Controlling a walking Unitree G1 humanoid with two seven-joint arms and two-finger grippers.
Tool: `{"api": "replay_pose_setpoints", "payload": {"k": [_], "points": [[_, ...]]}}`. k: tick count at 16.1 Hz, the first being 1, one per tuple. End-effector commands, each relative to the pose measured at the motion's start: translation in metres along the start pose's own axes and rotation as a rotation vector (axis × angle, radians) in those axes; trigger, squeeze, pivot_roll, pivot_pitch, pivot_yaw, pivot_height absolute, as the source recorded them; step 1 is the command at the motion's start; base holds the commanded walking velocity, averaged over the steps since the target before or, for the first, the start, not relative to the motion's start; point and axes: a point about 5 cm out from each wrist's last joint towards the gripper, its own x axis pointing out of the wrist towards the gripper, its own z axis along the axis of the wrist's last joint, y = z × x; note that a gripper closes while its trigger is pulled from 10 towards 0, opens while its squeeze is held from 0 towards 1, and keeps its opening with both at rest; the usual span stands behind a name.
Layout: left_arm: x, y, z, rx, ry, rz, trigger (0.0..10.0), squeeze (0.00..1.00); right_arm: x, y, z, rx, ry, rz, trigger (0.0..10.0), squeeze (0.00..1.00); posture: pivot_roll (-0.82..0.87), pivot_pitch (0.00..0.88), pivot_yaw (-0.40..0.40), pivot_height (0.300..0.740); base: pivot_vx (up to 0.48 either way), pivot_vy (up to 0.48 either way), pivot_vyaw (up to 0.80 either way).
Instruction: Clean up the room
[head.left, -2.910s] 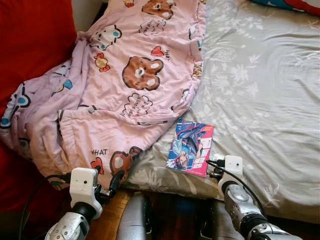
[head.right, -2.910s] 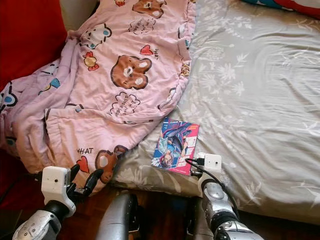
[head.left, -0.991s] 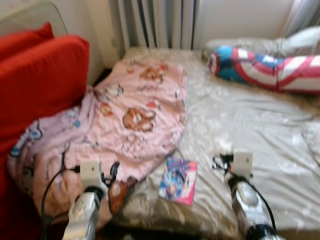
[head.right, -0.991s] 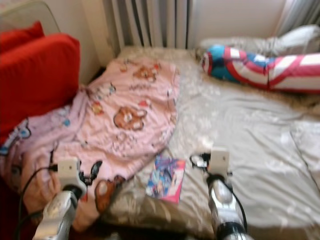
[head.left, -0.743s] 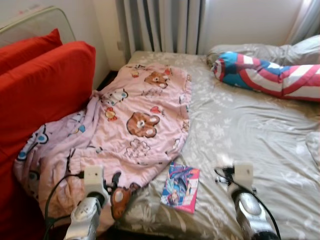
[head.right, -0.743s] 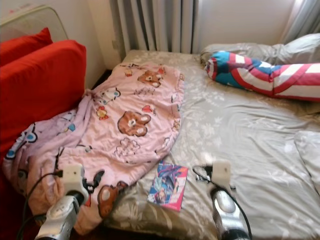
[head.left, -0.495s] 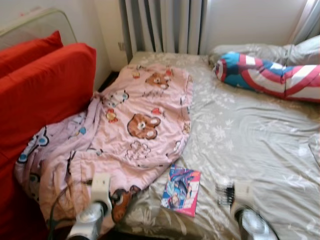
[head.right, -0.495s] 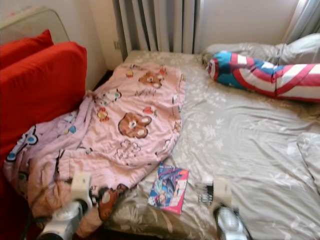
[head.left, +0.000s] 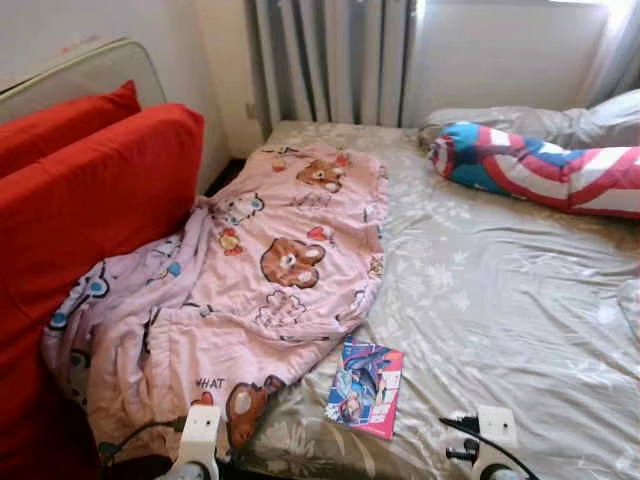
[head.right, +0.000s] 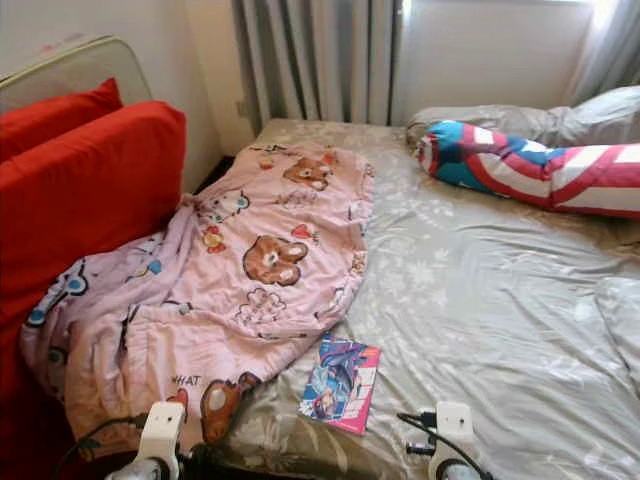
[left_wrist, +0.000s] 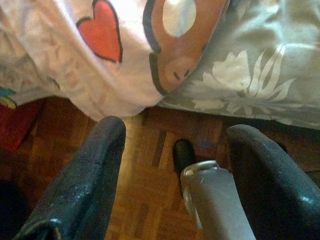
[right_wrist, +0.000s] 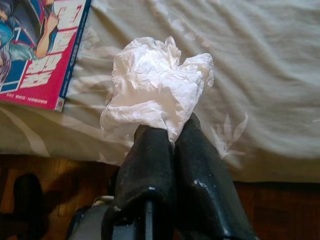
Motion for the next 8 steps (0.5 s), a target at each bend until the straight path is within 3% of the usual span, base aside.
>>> {"api": "replay_pose_setpoints", "payload": {"k": [1, 6, 8], "points": [[-0.0006, 0.0027, -0.0029, 0.001, 0.011, 0.015, 10.0, 0.0, -0.0002, 0.005, -0.0032, -0.018, 0.019, 0.017, 10.0, 0.0, -0.02, 0.0, 0.018, 0.74, 0.0, 0.0, 0.0], [-0.0022, 0.0054, -0.0104, 0.003, 0.034, 0.029, 10.0, 0.0, 0.0012, 0.0131, 0.0014, -0.066, 0.011, 0.053, 10.0, 0.0, -0.03, 0.0, 0.02, 0.74, 0.0, 0.0, 0.0], [-0.0023, 0.0051, -0.0112, 0.005, 0.035, 0.029, 10.0, 0.0, 0.0006, 0.0132, -0.0021, -0.074, 0.024, 0.053, 10.0, 0.0, -0.03, 0.0, 0.02, 0.74, 0.0, 0.0, 0.55]]}}
